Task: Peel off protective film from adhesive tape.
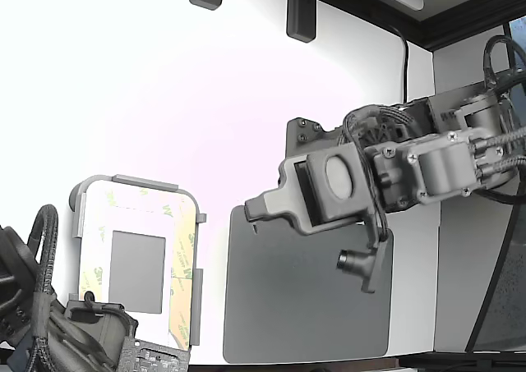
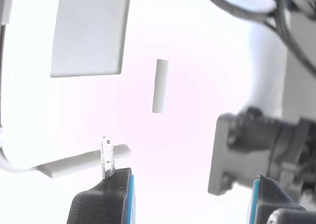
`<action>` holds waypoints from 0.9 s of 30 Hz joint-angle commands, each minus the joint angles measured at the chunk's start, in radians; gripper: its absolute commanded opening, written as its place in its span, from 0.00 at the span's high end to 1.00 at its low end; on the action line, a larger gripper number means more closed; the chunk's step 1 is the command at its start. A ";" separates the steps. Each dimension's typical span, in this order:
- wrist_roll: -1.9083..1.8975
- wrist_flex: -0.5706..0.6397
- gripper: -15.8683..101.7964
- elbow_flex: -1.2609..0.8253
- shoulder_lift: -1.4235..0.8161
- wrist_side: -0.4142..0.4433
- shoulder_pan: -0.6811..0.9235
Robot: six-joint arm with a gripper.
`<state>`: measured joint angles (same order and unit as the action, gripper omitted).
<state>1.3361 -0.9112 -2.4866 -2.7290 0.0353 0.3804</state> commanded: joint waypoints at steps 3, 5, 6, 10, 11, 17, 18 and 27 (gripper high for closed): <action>-0.482 0.020 0.12 -0.026 -0.210 -0.066 -0.175; -0.859 0.032 0.02 -0.018 -0.225 0.018 -0.210; -1.009 0.008 0.02 -0.005 -0.221 0.058 -0.213; -1.384 -0.044 0.02 0.014 -0.224 0.025 -0.308; -1.417 -0.048 0.02 0.005 -0.224 -0.003 -0.339; -1.342 -0.058 0.02 -0.103 -0.224 -0.258 -0.614; -1.341 -0.052 0.02 -0.115 -0.224 -0.268 -0.632; -1.347 -0.054 0.02 -0.117 -0.225 -0.261 -0.637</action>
<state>-0.0169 -0.9725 -2.6246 -2.9330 -0.2347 -0.2362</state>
